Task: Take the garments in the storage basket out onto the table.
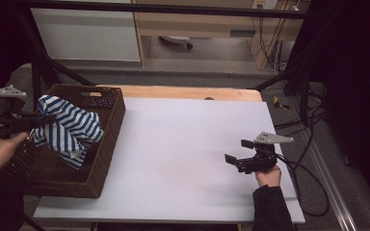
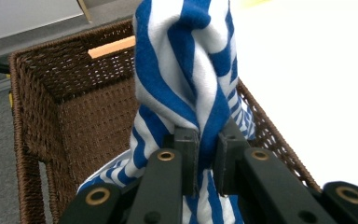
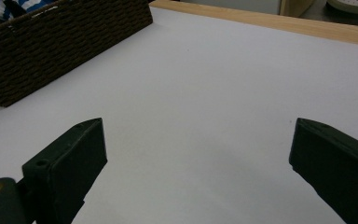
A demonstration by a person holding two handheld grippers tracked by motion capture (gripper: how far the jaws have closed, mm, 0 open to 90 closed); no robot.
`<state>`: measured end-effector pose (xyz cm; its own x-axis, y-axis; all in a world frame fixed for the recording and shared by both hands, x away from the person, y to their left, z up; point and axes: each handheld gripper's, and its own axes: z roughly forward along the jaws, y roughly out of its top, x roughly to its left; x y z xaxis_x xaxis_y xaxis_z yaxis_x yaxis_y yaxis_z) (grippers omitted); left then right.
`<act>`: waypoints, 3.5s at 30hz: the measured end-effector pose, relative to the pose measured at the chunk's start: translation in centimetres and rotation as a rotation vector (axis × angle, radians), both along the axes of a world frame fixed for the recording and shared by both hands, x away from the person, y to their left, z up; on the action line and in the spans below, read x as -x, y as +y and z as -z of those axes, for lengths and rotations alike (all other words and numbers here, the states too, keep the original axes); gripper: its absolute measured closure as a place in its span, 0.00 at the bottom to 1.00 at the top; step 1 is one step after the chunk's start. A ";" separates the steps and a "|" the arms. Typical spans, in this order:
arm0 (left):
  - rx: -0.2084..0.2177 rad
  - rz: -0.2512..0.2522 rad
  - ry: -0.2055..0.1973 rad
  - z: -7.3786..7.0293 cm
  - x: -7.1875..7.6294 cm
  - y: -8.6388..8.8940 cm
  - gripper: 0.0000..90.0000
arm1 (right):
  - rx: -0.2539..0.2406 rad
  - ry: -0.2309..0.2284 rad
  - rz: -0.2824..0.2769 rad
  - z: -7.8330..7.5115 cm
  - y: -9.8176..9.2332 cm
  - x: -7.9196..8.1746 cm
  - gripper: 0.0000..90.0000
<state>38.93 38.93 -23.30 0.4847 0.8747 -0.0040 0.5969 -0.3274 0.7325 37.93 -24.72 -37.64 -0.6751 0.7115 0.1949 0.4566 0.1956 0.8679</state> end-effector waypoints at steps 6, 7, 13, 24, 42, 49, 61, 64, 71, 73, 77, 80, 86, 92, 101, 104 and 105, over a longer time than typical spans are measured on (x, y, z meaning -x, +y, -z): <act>-0.009 0.012 -0.005 -0.6 0.1 -0.2 0.91 | -0.001 0.000 0.000 0.0 0.0 0.0 0.05; -0.008 0.014 -0.006 -0.8 0.1 -0.1 0.91 | -0.001 0.000 0.000 0.0 0.0 0.0 0.05; -0.004 0.025 -0.013 -1.5 0.2 -0.2 0.91 | -0.001 0.001 -0.001 0.0 0.0 0.0 0.05; 0.001 0.043 -0.021 -2.5 0.5 -0.4 0.91 | 0.001 0.001 0.000 0.0 0.0 0.0 0.05; 0.010 0.072 -0.036 -4.0 0.7 -1.0 0.91 | 0.001 0.003 -0.001 0.0 0.0 0.0 0.05; 0.005 0.087 -0.046 -4.9 0.6 -1.7 0.91 | 0.002 0.003 -0.002 0.0 0.0 0.0 0.05; 0.004 0.122 -0.054 -5.9 0.5 -3.1 0.91 | 0.003 0.003 -0.001 0.0 0.0 0.0 0.05; 0.005 0.131 -0.056 -6.1 0.4 -3.5 0.91 | 0.001 0.002 -0.002 0.0 0.0 0.0 0.05; 0.000 0.155 -0.062 -6.6 0.3 -4.5 0.91 | 0.002 0.003 -0.002 0.0 0.0 0.0 0.05; -0.001 0.160 -0.064 -6.8 0.3 -4.8 0.91 | 0.002 0.003 -0.001 0.0 0.0 0.0 0.05; -0.002 0.177 -0.060 -6.9 0.1 -5.5 0.91 | 0.003 0.003 -0.001 0.0 0.0 0.0 0.05; -0.002 0.184 -0.061 -7.1 0.1 -6.0 0.91 | 0.003 0.003 -0.001 0.0 0.0 0.0 0.05; -0.004 0.204 -0.072 -7.6 0.0 -7.0 0.91 | 0.003 0.003 -0.003 0.1 0.1 0.0 0.05; 0.007 0.228 -0.081 -8.2 0.0 -8.0 0.91 | 0.010 0.007 -0.004 0.1 0.1 -0.1 0.05; -0.002 0.269 -0.079 -8.5 -0.1 -9.7 0.91 | 0.005 0.002 0.000 0.0 0.0 0.0 0.05; -0.006 0.283 -0.079 -8.6 -0.1 -10.3 0.91 | 0.005 0.003 -0.002 0.0 0.0 0.0 0.05; -0.006 0.288 -0.079 -8.6 -0.2 -10.5 0.91 | 0.006 0.002 -0.002 0.0 0.0 0.0 0.05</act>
